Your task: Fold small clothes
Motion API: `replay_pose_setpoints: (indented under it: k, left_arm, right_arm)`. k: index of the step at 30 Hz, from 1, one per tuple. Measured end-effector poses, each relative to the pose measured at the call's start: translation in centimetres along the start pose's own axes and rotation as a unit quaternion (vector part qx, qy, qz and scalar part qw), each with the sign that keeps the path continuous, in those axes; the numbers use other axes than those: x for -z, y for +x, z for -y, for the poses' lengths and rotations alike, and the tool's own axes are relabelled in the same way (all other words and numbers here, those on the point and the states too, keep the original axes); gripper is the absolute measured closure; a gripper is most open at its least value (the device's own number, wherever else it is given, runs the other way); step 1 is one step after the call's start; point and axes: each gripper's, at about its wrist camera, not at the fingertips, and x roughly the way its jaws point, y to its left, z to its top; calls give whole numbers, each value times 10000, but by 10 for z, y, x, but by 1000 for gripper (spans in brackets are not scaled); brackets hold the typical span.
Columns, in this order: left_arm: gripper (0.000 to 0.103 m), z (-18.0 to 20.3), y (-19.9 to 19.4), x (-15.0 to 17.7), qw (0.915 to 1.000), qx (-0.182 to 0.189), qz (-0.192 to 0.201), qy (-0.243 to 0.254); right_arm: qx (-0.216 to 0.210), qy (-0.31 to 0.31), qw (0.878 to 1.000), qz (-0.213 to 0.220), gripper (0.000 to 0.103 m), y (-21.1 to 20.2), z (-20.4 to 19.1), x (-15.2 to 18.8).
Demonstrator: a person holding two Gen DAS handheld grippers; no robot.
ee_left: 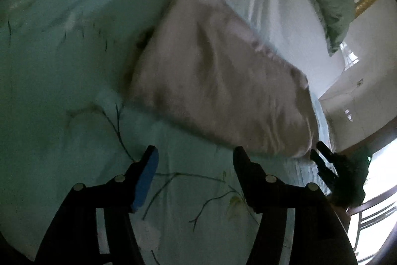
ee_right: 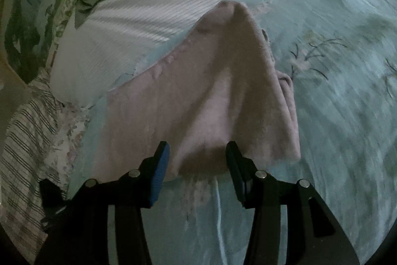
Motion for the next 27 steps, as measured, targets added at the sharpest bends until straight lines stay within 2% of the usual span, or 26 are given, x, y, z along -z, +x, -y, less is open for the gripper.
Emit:
replay_pose_setpoints:
  k: [4, 7, 12, 14, 15, 16, 17, 18, 20, 22, 24, 27]
  left_arm:
    - [34, -5, 18, -9, 9988, 135, 146, -447]
    - [27, -7, 27, -26, 9965, 98, 374, -738]
    - [26, -18, 38, -50, 9889, 37, 770, -1267]
    - [33, -19, 42, -59, 9883, -117, 885, -1234]
    - [45, -19, 44, -62, 9884, -201, 922, -1194]
    - [65, -20, 46, -65, 9883, -324, 949, -1146]
    - [73, -25, 46, -68, 9885, -392, 945, -1117]
    - [88, -30, 49, -72, 9885, -333, 921, -1148]
    - [93, -37, 48, -76, 9882, -161, 894, -1235]
    - [95, -30, 40, -78, 9896, -184, 963, -1053]
    - [95, -8, 32, -78, 9916, -235, 1082, -671]
    - [95, 33, 23, -80, 9926, -30, 1205, -156]
  right_arm:
    - [-50, 20, 10000, 58, 50, -10, -5, 9]
    - [-71, -1, 10000, 33, 49, -11, -8, 13]
    - [-117, -13, 9999, -27, 49, -6, -12, 16]
    - [-153, -28, 9999, -49, 49, -3, -13, 13]
    - [-155, -44, 9999, -54, 49, -1, -13, 11]
    - [-151, -62, 9999, -57, 49, 1, -14, 9]
    - [-150, -97, 9998, -65, 49, 3, -14, 4]
    - [-152, -118, 9998, -54, 49, 4, -15, 1]
    - [-171, -196, 9997, -25, 49, 7, -16, -9]
    - [-186, -245, 9995, -5, 49, 9, -15, -21]
    - [-197, -294, 9994, -3, 49, 13, -14, -35]
    - [-295, -306, 9991, -43, 49, 17, -12, -50]
